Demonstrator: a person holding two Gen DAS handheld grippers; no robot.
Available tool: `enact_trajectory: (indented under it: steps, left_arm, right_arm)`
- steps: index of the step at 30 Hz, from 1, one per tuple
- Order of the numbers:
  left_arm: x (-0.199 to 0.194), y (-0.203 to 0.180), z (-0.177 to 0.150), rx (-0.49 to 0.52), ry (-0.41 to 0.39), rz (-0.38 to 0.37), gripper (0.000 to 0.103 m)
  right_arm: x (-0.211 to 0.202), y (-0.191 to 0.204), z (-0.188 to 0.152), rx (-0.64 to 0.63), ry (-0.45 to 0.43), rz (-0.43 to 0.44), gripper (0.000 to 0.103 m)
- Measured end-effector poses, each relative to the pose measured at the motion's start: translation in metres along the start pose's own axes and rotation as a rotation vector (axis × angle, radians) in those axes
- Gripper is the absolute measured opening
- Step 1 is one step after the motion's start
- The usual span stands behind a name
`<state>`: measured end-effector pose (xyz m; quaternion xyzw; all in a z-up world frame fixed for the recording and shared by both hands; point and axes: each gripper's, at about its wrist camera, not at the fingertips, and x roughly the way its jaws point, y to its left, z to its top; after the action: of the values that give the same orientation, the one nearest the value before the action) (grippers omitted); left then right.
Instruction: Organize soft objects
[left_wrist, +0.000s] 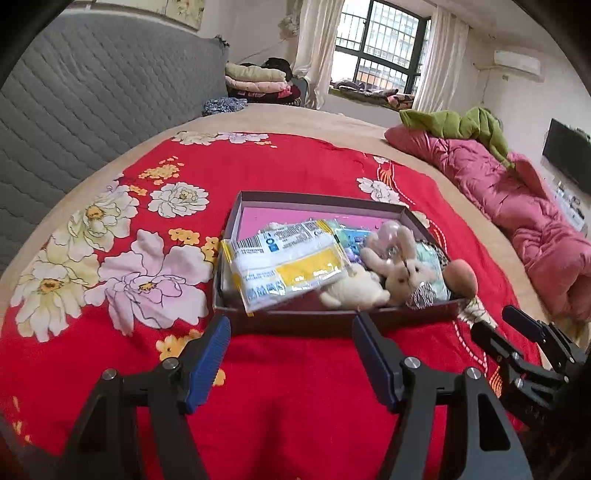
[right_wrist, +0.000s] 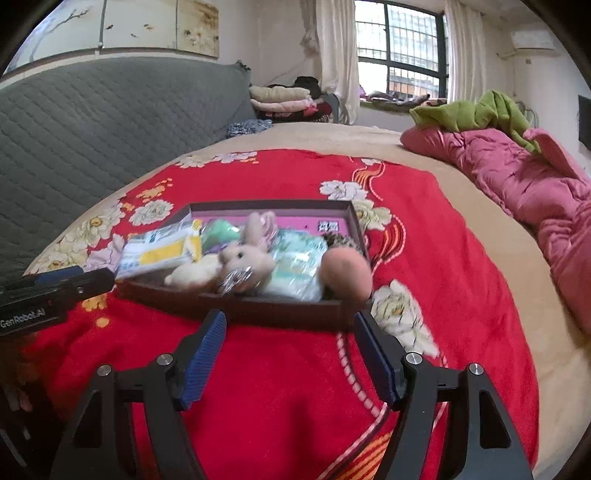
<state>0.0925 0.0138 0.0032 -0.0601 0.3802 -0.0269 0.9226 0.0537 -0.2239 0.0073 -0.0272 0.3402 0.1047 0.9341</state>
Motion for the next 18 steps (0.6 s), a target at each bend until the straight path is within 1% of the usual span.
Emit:
enact_trajectory:
  steps: [4, 9, 15, 18]
  left_arm:
    - [-0.006, -0.005, -0.012, -0.018, 0.025, 0.008, 0.068]
    - [-0.008, -0.011, -0.023, -0.005, 0.068, 0.023, 0.068]
    - [-0.019, -0.017, -0.033, 0.022, 0.057, 0.052, 0.068]
    - [-0.022, -0.019, -0.037, 0.023, 0.059, 0.053, 0.068]
  right_arm:
    - [-0.003, 0.009, -0.010, -0.010, 0.039, -0.050, 0.074]
    - [-0.011, 0.015, -0.019, -0.011, 0.051, -0.059, 0.074]
    - [-0.020, 0.015, -0.023, 0.002, 0.052, -0.073, 0.075]
    - [-0.023, 0.016, -0.025, 0.000, 0.052, -0.079, 0.075]
